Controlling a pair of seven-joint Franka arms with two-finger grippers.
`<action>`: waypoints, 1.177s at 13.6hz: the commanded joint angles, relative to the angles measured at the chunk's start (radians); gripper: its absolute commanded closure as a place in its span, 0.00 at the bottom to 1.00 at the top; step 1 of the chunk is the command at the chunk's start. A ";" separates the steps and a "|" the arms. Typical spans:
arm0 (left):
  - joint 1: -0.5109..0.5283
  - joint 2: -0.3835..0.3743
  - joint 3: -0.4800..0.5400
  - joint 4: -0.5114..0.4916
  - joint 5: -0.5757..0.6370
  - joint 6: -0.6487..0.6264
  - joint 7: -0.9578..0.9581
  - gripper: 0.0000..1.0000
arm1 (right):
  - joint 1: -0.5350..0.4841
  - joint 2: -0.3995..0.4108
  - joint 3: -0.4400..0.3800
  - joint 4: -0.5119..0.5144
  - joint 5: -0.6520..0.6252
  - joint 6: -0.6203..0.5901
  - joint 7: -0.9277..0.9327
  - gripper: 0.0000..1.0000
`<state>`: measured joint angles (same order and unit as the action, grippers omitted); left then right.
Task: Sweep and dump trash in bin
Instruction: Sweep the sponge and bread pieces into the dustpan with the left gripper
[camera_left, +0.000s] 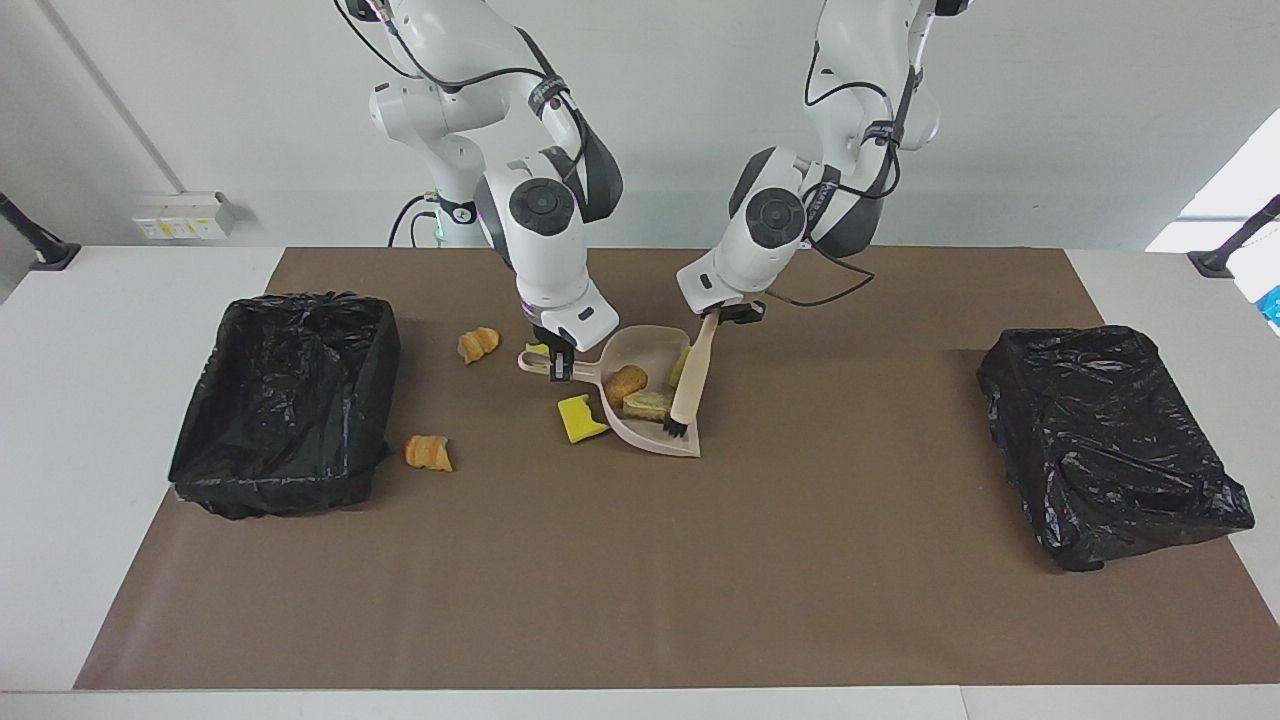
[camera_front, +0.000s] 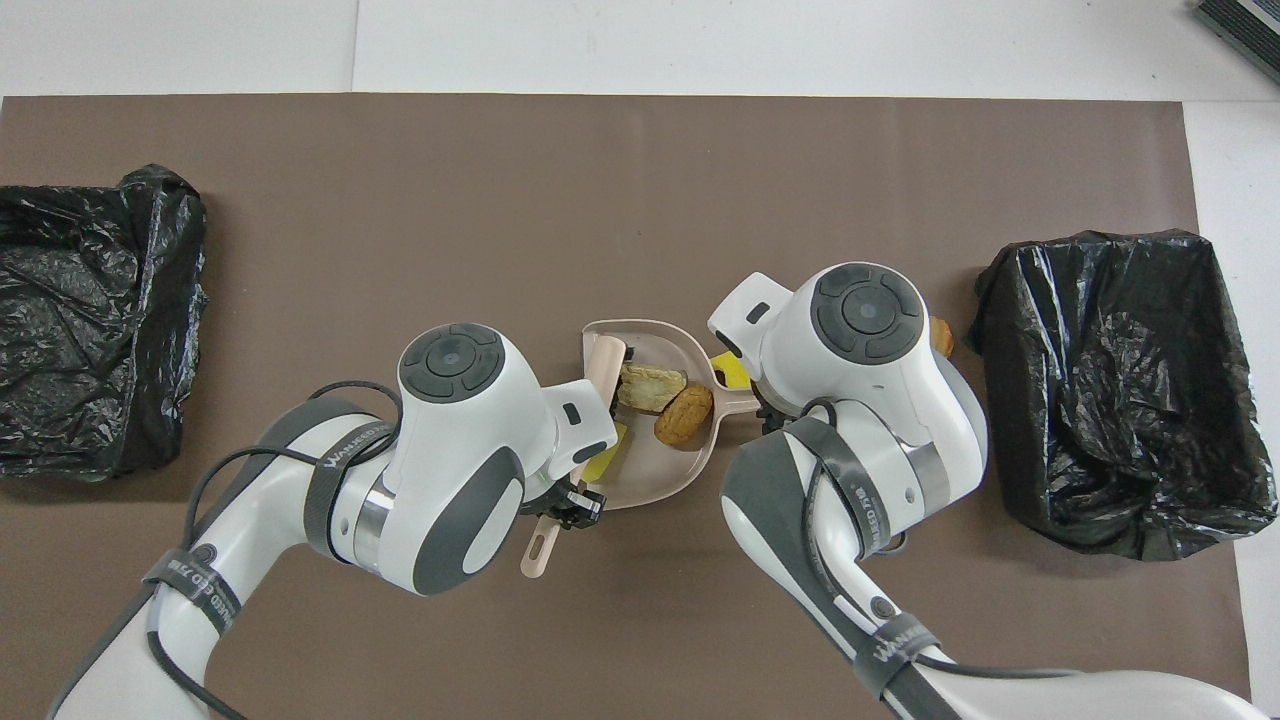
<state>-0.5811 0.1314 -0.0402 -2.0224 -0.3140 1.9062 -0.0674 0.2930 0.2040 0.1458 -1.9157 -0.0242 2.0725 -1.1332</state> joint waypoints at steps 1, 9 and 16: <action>-0.005 -0.027 -0.001 -0.018 -0.066 0.016 0.024 1.00 | -0.021 -0.008 0.009 -0.016 0.018 0.043 -0.057 1.00; 0.144 -0.153 0.003 -0.001 -0.112 -0.033 0.058 1.00 | -0.054 -0.008 0.011 -0.019 0.087 0.081 -0.137 1.00; 0.069 -0.167 0.000 -0.105 -0.218 0.123 0.061 1.00 | -0.066 -0.015 0.008 -0.034 0.087 0.066 -0.174 1.00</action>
<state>-0.4545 -0.0258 -0.0445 -2.0483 -0.4969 1.9344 -0.0177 0.2534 0.2067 0.1463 -1.9275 0.0282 2.1348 -1.2384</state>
